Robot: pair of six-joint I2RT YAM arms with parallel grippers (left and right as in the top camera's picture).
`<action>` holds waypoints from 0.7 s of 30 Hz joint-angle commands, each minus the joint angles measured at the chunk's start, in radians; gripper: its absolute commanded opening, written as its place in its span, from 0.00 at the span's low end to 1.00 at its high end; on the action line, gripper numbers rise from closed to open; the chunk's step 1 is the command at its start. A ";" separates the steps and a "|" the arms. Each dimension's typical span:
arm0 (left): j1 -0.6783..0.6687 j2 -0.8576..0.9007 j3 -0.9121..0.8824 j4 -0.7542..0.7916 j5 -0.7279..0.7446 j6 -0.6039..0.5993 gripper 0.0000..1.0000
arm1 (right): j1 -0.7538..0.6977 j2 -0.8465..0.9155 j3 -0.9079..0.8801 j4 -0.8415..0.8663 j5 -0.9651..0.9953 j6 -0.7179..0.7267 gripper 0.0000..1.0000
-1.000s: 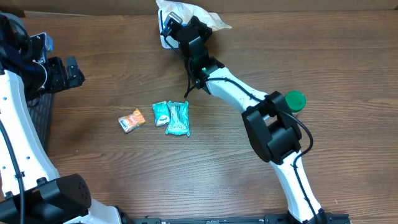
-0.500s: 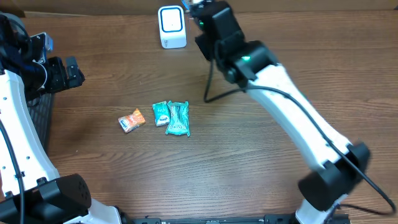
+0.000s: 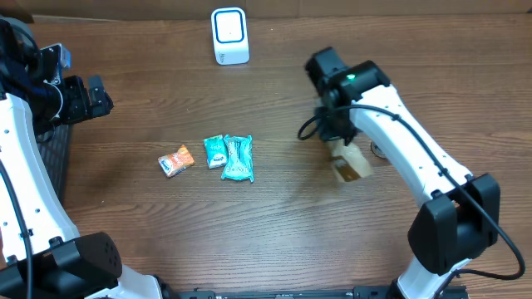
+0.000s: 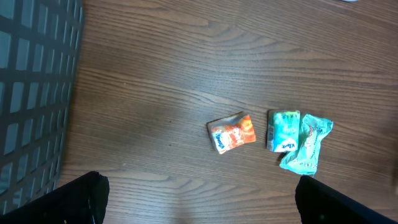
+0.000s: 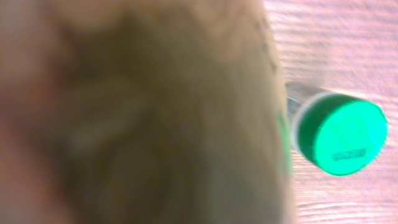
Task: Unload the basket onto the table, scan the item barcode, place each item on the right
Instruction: 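Carry the bag right and place it beside the jar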
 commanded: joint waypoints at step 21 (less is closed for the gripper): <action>0.002 0.001 0.002 0.002 0.002 0.019 0.99 | -0.352 -0.003 -0.168 0.116 -0.003 -0.035 0.04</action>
